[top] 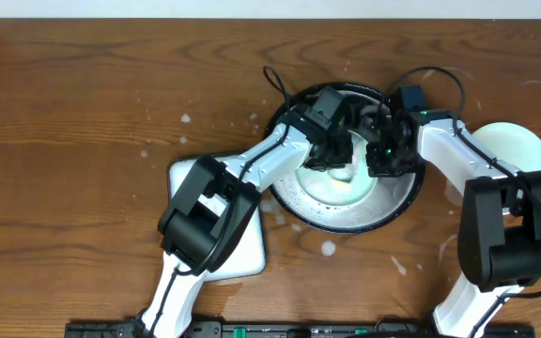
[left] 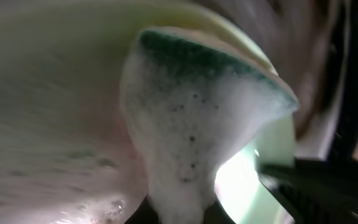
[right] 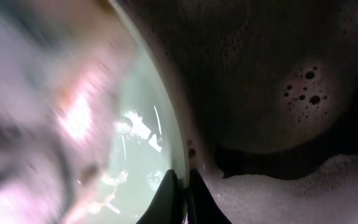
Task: Clean dirty plates on tray and stack at the side
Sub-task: 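Scrub the green plate in the basin with the sponge in left gripper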
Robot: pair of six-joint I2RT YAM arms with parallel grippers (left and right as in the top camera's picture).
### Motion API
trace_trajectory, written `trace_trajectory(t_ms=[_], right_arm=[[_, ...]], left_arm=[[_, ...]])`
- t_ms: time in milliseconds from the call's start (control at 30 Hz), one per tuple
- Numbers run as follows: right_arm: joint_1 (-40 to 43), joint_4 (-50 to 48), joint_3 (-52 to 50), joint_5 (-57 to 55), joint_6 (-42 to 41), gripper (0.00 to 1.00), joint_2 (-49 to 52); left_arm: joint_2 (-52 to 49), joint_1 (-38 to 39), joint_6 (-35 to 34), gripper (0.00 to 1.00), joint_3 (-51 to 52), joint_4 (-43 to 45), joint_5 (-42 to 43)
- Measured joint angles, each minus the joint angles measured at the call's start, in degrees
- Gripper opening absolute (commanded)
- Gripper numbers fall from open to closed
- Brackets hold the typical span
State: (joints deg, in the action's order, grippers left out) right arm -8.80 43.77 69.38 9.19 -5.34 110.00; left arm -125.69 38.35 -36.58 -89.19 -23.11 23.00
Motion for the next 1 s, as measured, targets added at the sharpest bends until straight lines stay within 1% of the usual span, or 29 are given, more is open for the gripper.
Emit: trace_trajectory(t_ms=[133, 300, 367, 567, 667, 800, 900, 1000], right_arm=[[0.0, 0.09, 0.0, -0.13, 0.04, 0.01, 0.0], [-0.02, 0.72, -0.02, -0.02, 0.81, 0.01, 0.0], [-0.02, 0.76, -0.02, 0.04, 1.11, 0.01, 0.0], [-0.13, 0.79, -0.02, 0.48, 1.36, 0.01, 0.0], [-0.13, 0.81, -0.02, 0.5, 1.36, 0.01, 0.0], [-0.24, 1.05, -0.13, 2.25, 1.33, 0.01, 0.0], [-0.35, 1.01, -0.13, 2.78, 1.31, 0.01, 0.0], [-0.46, 1.01, -0.13, 2.62, 1.31, 0.01, 0.0]], left_arm=[[-0.22, 0.33, -1.22, 0.07, -0.39, -3.39, 4.02], [-0.22, 0.37, -0.59, 0.07, -1.38, -9.97, 4.9], [-0.11, 0.22, 0.42, 0.08, -1.95, -12.68, 2.78], [1.36, -0.02, 2.38, 0.07, -2.43, -18.91, -10.43], [1.86, -0.11, 3.28, 0.08, -2.56, -21.03, -18.97], [1.99, 0.46, 4.39, 0.07, -2.58, -21.0, -26.75], [1.99, 0.55, 5.09, 0.08, -2.56, -20.76, -27.58], [2.01, -0.02, 5.29, 0.08, -2.45, -19.76, -24.09]])
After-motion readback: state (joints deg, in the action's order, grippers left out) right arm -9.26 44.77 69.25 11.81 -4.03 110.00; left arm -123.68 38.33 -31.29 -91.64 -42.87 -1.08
